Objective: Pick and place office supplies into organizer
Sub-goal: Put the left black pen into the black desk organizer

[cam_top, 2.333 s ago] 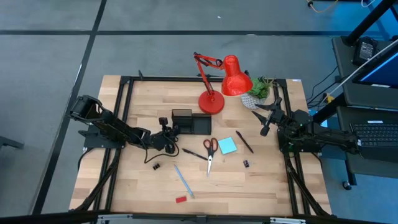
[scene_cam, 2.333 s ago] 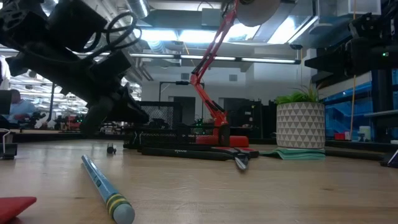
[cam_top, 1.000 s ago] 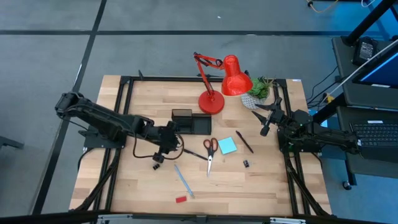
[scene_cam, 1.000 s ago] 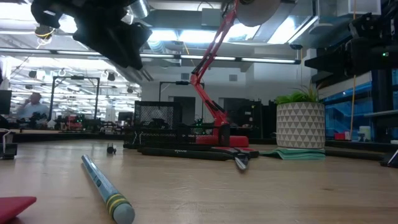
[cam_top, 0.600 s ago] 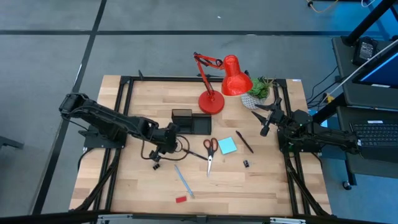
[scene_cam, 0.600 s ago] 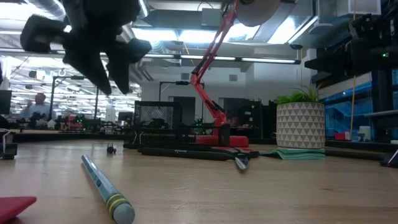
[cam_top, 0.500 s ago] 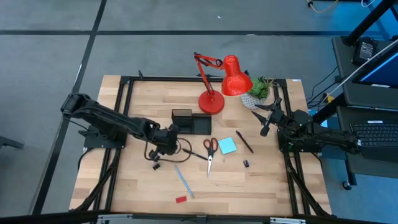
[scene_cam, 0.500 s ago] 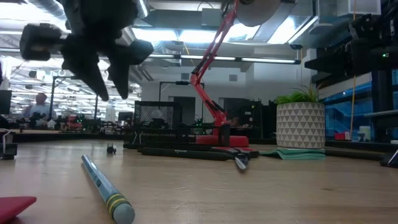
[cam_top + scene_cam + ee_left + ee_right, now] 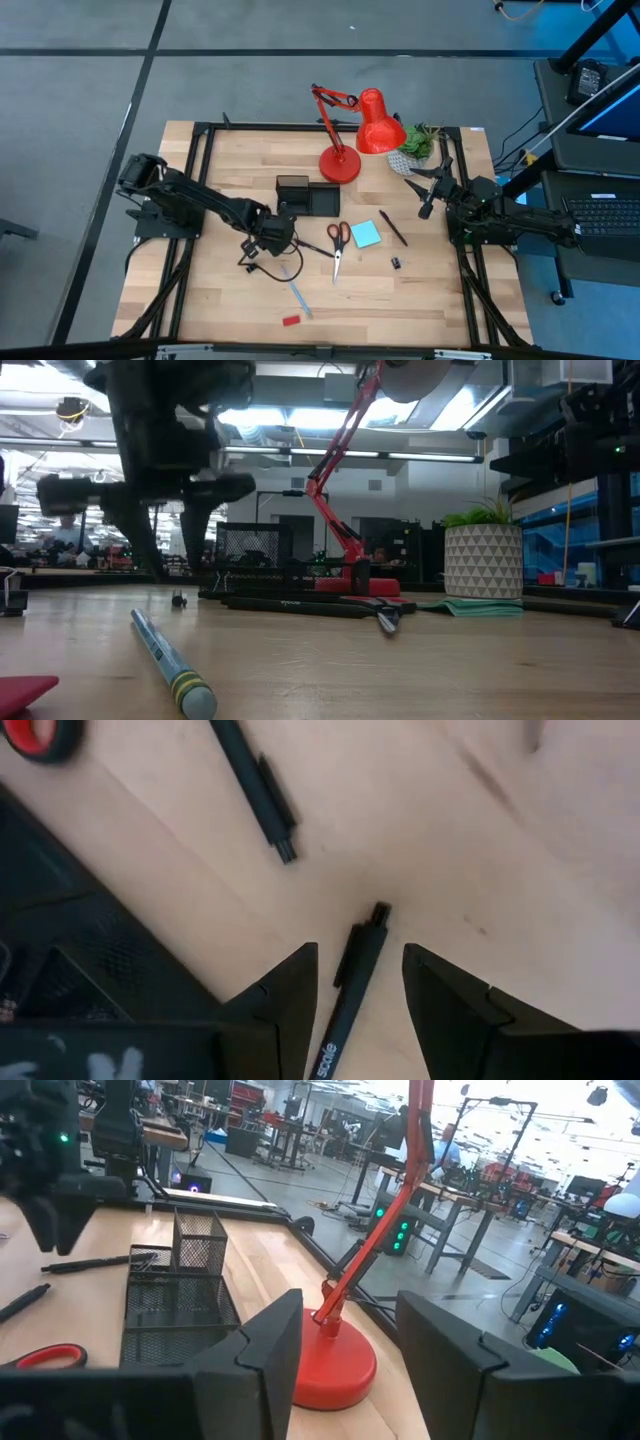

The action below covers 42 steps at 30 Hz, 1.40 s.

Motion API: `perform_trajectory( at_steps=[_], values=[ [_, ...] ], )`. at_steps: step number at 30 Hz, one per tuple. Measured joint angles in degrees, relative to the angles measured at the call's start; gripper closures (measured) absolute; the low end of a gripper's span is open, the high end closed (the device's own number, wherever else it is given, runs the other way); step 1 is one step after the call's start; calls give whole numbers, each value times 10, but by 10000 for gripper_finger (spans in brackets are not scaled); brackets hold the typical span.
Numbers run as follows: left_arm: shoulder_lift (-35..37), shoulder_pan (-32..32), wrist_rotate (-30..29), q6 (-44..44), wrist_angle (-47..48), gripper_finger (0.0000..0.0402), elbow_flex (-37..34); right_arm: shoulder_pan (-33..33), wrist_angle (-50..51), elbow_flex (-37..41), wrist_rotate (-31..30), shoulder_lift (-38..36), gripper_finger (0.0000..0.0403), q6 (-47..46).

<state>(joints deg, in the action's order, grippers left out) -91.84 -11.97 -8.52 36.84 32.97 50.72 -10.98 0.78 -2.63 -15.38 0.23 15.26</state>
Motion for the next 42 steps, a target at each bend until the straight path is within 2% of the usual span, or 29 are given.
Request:
perform_trajectory(
  at_steps=[10,20,34,42],
  values=[
    [-42,29,4,4,0,258,0,0,5,0,0,0,237,-34],
    [-46,65,98,10,3,260,1,0,5,0,0,0,237,-45],
    [-47,76,115,-37,15,322,1,0,4,0,0,0,237,-43],
    [-47,76,114,-52,2,339,-1,0,5,0,0,0,237,-43]
  ],
)
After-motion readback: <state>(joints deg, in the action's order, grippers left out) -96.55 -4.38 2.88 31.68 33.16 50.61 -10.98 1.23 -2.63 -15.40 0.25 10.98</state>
